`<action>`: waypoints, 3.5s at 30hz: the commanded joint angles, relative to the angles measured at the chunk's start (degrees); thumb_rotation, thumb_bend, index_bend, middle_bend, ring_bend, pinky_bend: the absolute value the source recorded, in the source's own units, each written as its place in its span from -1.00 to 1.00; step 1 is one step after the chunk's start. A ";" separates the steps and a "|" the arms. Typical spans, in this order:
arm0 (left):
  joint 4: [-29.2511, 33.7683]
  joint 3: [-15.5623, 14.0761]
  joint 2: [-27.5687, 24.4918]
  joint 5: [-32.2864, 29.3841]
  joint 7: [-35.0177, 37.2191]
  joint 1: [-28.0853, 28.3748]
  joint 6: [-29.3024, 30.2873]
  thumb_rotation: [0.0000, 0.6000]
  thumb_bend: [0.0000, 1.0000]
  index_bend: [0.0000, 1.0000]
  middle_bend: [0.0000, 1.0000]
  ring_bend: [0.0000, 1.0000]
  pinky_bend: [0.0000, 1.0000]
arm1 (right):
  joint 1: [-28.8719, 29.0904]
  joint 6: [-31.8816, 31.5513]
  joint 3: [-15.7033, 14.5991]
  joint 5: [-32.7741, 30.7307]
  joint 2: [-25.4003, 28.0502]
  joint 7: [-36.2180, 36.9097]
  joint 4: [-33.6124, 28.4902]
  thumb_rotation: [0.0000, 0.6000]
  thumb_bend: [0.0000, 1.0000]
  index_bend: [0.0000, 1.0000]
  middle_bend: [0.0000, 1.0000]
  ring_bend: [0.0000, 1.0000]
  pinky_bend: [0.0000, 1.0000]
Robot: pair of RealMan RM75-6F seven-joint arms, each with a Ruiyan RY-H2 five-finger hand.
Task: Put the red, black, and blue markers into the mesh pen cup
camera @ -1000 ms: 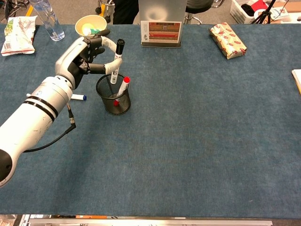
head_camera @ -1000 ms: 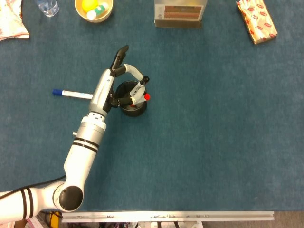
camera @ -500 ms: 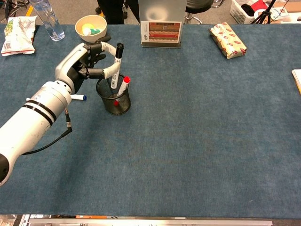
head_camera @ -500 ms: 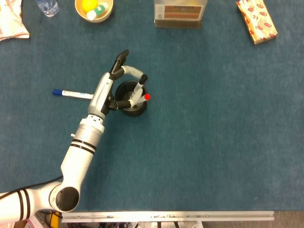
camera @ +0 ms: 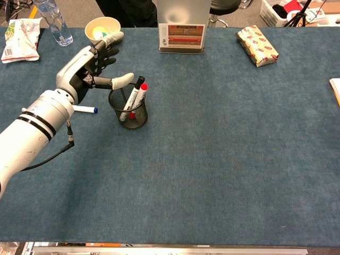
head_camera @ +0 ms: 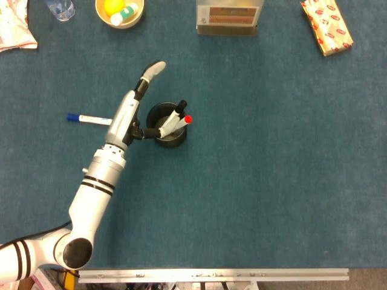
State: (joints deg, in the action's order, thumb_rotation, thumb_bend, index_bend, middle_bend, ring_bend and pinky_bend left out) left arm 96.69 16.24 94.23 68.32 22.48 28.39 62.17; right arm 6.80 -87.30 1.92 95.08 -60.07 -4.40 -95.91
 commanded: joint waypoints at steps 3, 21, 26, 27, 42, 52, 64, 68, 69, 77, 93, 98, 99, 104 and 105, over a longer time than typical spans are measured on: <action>0.82 -2.50 -4.52 3.72 -15.16 0.35 3.28 1.00 -0.47 -0.45 -1.00 -1.00 -0.97 | 0.06 0.10 0.01 0.09 0.14 -0.33 -0.26 1.00 -1.00 -0.71 -0.65 -0.75 -0.40; 13.72 -2.98 -26.44 -20.47 -39.22 4.92 -5.97 1.00 -0.29 -0.33 -1.00 -1.00 -0.97 | 0.46 1.06 0.12 -0.29 -0.10 -1.19 -0.52 1.00 -1.00 -0.71 -0.65 -0.75 -0.40; 14.02 -5.30 -28.25 -24.73 -42.63 6.86 -7.96 1.00 -0.29 -0.36 -1.00 -1.00 -0.97 | 0.54 0.81 0.23 0.11 0.31 -1.52 -0.93 1.00 -1.00 -0.71 -0.65 -0.75 -0.40; 13.80 -6.02 -28.44 -25.57 -43.45 7.41 -8.64 1.00 -0.29 -0.37 -1.00 -1.00 -0.97 | 0.61 0.77 0.25 0.33 0.48 -1.78 -1.18 1.00 -1.00 -0.71 -0.65 -0.75 -0.40; 5.71 -10.65 -22.56 -23.05 -43.90 9.55 -10.13 1.00 -0.29 -0.38 -1.00 -1.00 -0.98 | 0.95 1.49 0.22 0.36 1.14 -2.90 -2.21 1.00 -1.00 -0.71 -0.65 -0.75 -0.40; -1.41 -12.20 -17.71 -21.03 -41.57 10.08 -12.37 1.00 -0.29 -0.34 -1.00 -1.00 -0.98 | 0.62 1.09 0.16 0.13 1.19 -2.26 -1.71 1.00 -1.00 -0.71 -0.65 -0.75 -0.40; -6.16 -13.12 -15.28 -16.98 -39.43 9.37 -11.96 1.00 -0.28 -0.27 -1.00 -1.00 -0.98 | 0.57 1.19 0.11 -0.07 0.92 -1.96 -1.27 1.00 -1.00 -0.71 -0.65 -0.75 -0.40; -7.37 -13.30 -14.75 -15.75 -38.62 8.94 -11.65 1.00 -0.28 -0.27 -1.00 -1.00 -0.98 | 0.62 1.36 0.09 -0.18 0.75 -1.87 -1.11 1.00 -1.00 -0.71 -0.65 -0.75 -0.40; -7.91 -13.40 -14.51 -15.20 -38.38 8.80 -11.55 1.00 -0.29 -0.27 -1.00 -1.00 -0.98 | 0.63 1.41 0.09 -0.22 0.70 -1.85 -1.06 1.00 -1.00 -0.71 -0.65 -0.75 -0.40; -11.51 -13.80 -12.63 -10.44 -35.55 7.65 -10.71 1.00 -0.28 -0.28 -1.00 -1.00 -0.98 | 0.54 1.30 0.10 -0.36 0.68 -1.57 -0.84 1.00 -1.00 -0.71 -0.65 -0.75 -0.40; -19.84 -14.32 -8.47 -2.40 -30.03 5.20 -8.69 1.00 -0.29 -0.27 -1.00 -1.00 -0.98 | 0.40 1.25 0.04 -0.55 0.63 -1.20 -0.48 1.00 -1.00 -0.71 -0.65 -0.75 -0.40; -21.66 -14.25 -7.73 -0.80 -29.11 4.74 -8.17 1.00 -0.28 -0.24 -1.00 -1.00 -0.98 | 0.37 1.27 0.03 -0.62 0.53 -1.17 -0.35 1.00 -1.00 -0.71 -0.65 -0.75 -0.40; -22.19 -14.25 -7.52 -0.42 -28.93 4.65 -8.07 1.00 -0.28 -0.23 -1.00 -1.00 -0.98 | 0.37 1.29 0.02 -0.63 0.52 -1.16 -0.33 1.00 -1.00 -0.71 -0.65 -0.75 -0.40; -23.59 -14.27 -7.13 0.16 -28.30 4.30 -8.52 1.00 -0.28 -0.22 -1.00 -1.00 -0.98 | 0.35 1.28 0.03 -0.69 0.48 -1.12 -0.23 1.00 -1.00 -0.71 -0.65 -0.75 -0.40; -23.90 -14.27 -7.06 0.33 -28.13 4.22 -8.62 1.00 -0.28 -0.22 -1.00 -1.00 -0.98 | 0.35 1.30 0.03 -0.71 0.47 -1.09 -0.18 1.00 -1.00 -0.71 -0.65 -0.75 -0.40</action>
State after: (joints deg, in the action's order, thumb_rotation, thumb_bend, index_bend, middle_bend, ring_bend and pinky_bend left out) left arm 72.89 1.97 87.11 68.56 -5.74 32.67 53.62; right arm 7.14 -86.01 1.95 94.36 -59.60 -5.49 -96.08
